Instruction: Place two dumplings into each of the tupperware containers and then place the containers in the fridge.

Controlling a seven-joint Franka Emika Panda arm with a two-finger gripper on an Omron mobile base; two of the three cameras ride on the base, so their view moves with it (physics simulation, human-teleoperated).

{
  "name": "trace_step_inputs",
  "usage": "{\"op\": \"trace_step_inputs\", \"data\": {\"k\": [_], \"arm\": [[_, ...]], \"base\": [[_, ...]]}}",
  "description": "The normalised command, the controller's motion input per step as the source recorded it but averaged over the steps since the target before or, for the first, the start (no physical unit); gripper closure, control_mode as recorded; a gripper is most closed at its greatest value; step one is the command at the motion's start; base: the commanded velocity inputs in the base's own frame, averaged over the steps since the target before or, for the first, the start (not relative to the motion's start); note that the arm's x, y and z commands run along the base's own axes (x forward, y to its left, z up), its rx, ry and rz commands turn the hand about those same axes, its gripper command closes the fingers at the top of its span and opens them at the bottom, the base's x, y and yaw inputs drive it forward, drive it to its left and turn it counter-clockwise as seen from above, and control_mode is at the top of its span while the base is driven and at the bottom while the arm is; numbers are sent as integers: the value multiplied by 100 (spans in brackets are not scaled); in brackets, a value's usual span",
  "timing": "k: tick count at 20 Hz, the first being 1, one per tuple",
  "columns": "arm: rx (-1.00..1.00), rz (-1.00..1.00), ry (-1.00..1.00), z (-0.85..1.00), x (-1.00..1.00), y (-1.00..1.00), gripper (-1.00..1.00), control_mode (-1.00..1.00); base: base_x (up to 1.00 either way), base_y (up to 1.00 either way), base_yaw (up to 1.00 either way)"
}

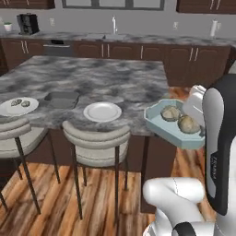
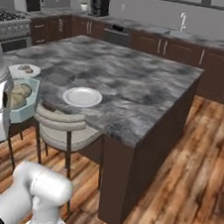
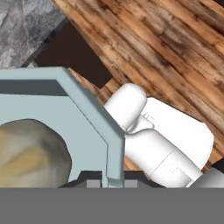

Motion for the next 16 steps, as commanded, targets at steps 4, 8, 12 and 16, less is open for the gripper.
{"op": "trace_step_inputs", "data": {"k": [4, 8, 12, 16], "arm": [[0, 0, 0, 0, 0, 0, 100, 100], [0, 0, 0, 0, 0, 0, 100, 100], [0, 0, 0, 0, 0, 0, 100, 100], [0, 0, 0, 0, 0, 0, 100, 100]], "base": [[-21, 6, 91], [-27, 50, 91], [-7, 62, 88], [0, 73, 86]]}}
